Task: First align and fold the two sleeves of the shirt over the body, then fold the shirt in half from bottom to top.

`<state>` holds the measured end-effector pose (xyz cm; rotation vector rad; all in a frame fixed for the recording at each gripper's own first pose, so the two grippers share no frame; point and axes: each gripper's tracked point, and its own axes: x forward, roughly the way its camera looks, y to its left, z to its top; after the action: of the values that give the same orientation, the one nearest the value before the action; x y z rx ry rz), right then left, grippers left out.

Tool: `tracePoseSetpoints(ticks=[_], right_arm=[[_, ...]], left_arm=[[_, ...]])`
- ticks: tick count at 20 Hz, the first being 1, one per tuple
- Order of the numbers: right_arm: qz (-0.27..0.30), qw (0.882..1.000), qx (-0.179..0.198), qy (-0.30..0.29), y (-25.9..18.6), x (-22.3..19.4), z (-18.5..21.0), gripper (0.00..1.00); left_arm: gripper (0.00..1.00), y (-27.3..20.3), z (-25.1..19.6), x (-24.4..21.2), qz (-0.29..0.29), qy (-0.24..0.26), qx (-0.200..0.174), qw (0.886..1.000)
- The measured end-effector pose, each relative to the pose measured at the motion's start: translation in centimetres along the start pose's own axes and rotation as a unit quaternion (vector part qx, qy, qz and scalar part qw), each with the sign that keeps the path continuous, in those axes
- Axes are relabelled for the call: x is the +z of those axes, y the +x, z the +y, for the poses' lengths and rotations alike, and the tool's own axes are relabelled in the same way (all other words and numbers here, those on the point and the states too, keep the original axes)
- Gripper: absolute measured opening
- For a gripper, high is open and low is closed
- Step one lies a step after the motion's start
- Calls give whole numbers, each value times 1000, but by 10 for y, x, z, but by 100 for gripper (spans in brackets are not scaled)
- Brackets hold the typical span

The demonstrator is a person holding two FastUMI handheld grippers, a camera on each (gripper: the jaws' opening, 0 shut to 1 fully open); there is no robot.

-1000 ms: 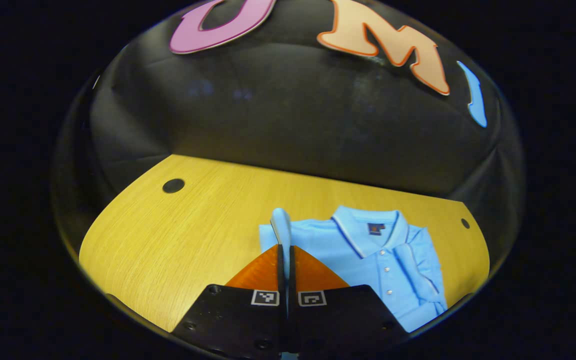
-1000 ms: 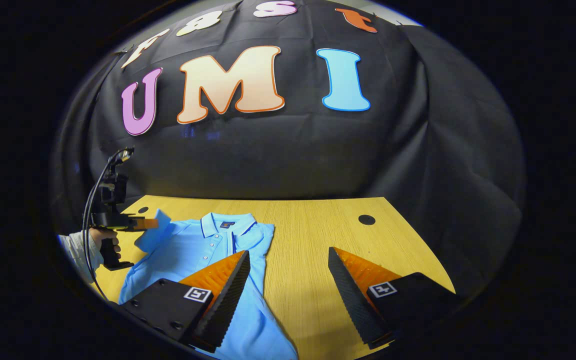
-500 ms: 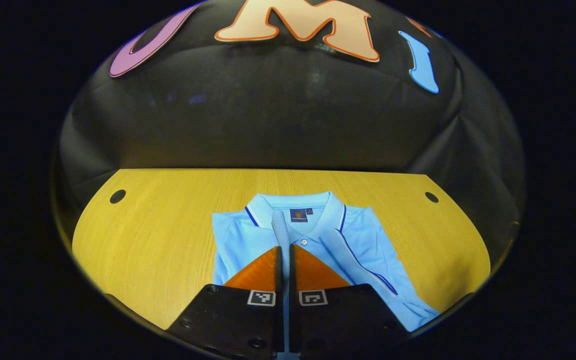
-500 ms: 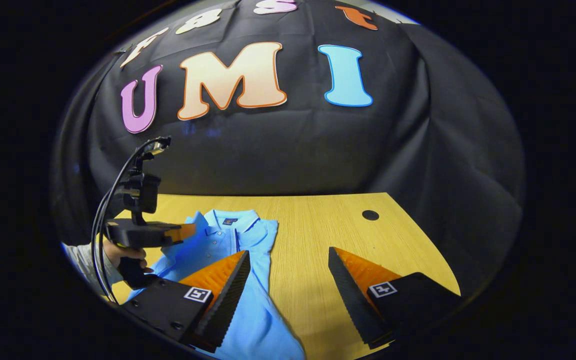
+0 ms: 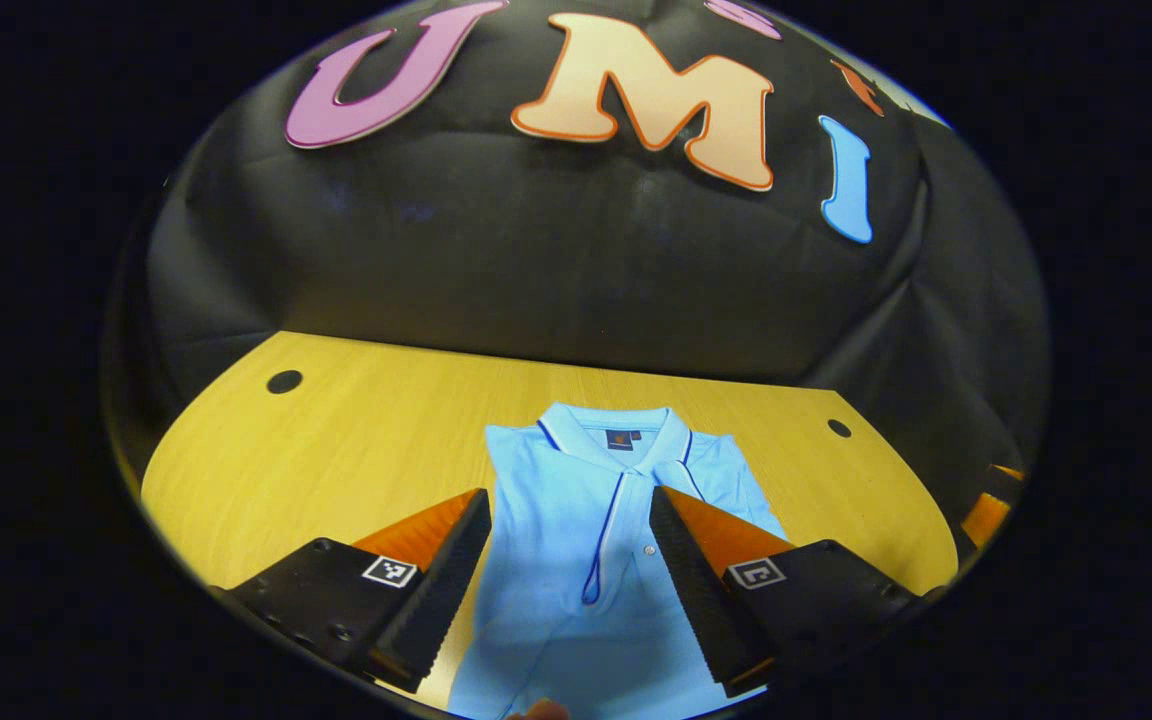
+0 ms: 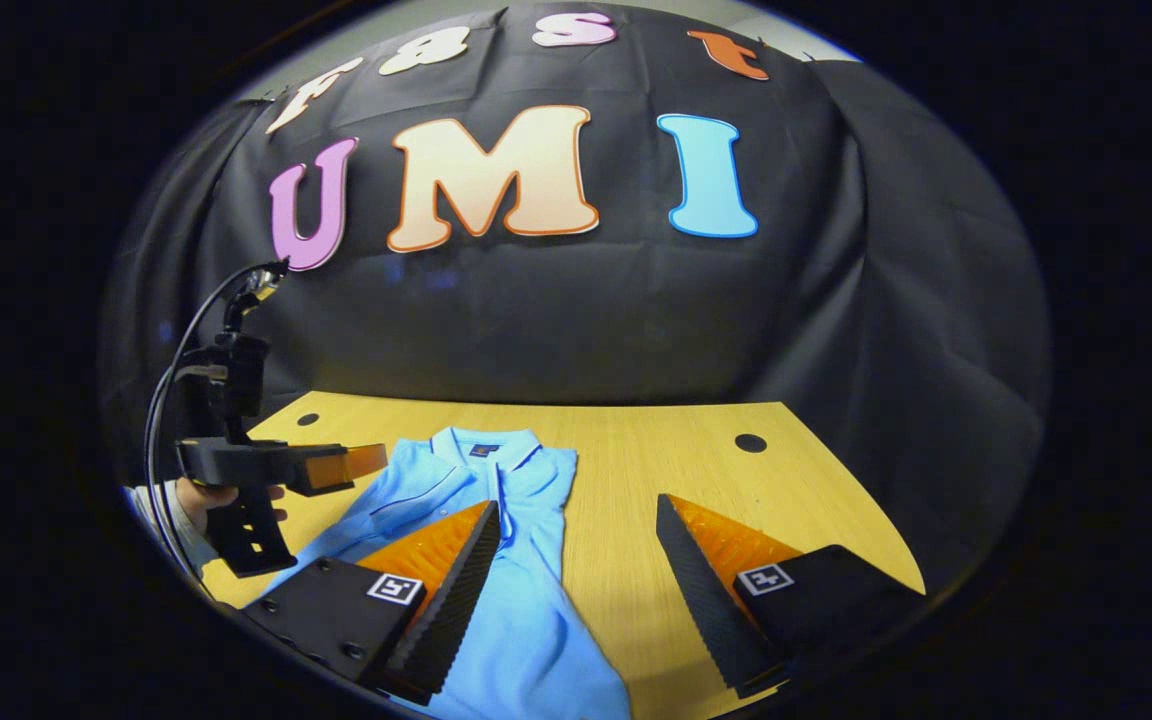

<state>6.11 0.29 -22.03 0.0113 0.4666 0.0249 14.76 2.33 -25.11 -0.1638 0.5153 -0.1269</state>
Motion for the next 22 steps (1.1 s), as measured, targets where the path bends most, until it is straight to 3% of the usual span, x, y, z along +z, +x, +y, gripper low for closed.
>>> tracePoseSetpoints(ticks=[5, 9, 16, 22], right_arm=[[0, 1000, 16, 3, -48, -26, 3, 98], [4, 1000, 24, -8, -82, -48, 0, 98], [51, 998, 27, -19, -132, -122, -11, 95], [111, 993, 25, -36, -151, -193, -18, 98]], left_arm=[[96, -98, 14, -15, -30, 46, 22, 998], [96, -157, 17, -57, -20, 48, 34, 998], [96, -223, 23, -160, 54, 51, 52, 996], [96, -245, 32, -221, 100, 52, 68, 991]])
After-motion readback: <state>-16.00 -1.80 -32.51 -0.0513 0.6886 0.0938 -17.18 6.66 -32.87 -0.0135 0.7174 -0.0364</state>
